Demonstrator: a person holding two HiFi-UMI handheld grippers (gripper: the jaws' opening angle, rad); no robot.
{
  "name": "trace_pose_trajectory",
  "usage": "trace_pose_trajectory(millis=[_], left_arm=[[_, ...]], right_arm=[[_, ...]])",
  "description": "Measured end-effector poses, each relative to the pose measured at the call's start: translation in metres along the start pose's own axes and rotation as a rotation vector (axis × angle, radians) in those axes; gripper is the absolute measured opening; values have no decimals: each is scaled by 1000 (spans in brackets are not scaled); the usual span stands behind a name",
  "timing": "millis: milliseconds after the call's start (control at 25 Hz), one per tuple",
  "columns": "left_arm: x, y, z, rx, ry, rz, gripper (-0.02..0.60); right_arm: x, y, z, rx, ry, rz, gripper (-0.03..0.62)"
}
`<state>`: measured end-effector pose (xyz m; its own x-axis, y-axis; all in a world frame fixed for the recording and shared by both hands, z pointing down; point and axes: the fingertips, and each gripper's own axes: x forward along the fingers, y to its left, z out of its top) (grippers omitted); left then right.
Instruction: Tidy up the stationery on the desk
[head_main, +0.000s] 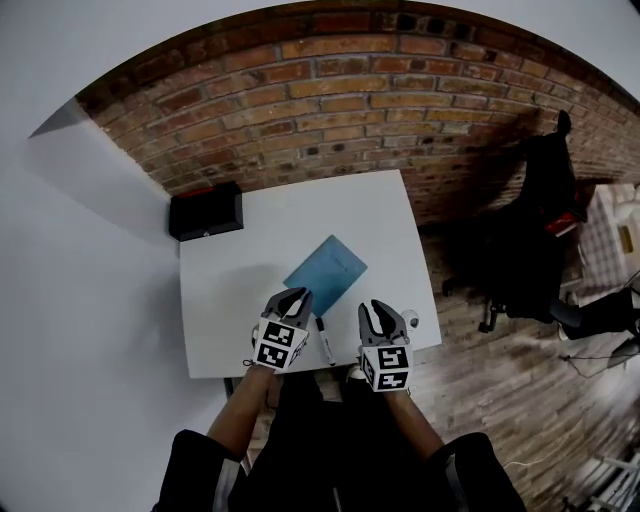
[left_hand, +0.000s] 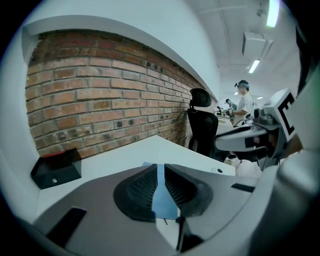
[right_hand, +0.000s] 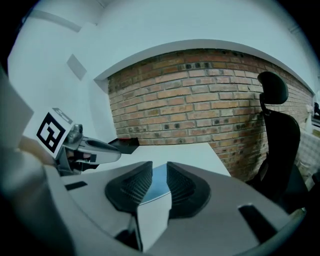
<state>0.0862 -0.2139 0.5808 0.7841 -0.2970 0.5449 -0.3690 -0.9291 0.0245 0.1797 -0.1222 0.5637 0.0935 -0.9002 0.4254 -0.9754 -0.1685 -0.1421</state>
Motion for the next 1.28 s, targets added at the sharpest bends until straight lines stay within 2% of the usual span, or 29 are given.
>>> trace_pose_trajectory(millis=[80, 240, 400, 600, 760, 960, 1280], left_arm=[[9, 11, -2, 21, 15, -43, 40], [32, 27, -10, 55, 59, -135, 112], [48, 41, -18, 87, 99, -202, 149], [71, 53, -34, 90, 162, -274, 192], [88, 61, -46, 97, 214, -311, 212], [111, 65, -63, 104, 271, -358, 229], [139, 72, -85, 81, 332, -379, 236]], right_arm=[[12, 4, -3, 35, 21, -28, 87], [31, 8, -11, 74, 59, -95, 113], [45, 12, -24, 109, 102, -155, 137], [68, 15, -44, 279, 156, -191, 167], [84, 15, -64, 362, 214, -219, 171], [100, 15, -87, 411, 286, -249, 176], [126, 20, -117, 461, 373, -230, 181]])
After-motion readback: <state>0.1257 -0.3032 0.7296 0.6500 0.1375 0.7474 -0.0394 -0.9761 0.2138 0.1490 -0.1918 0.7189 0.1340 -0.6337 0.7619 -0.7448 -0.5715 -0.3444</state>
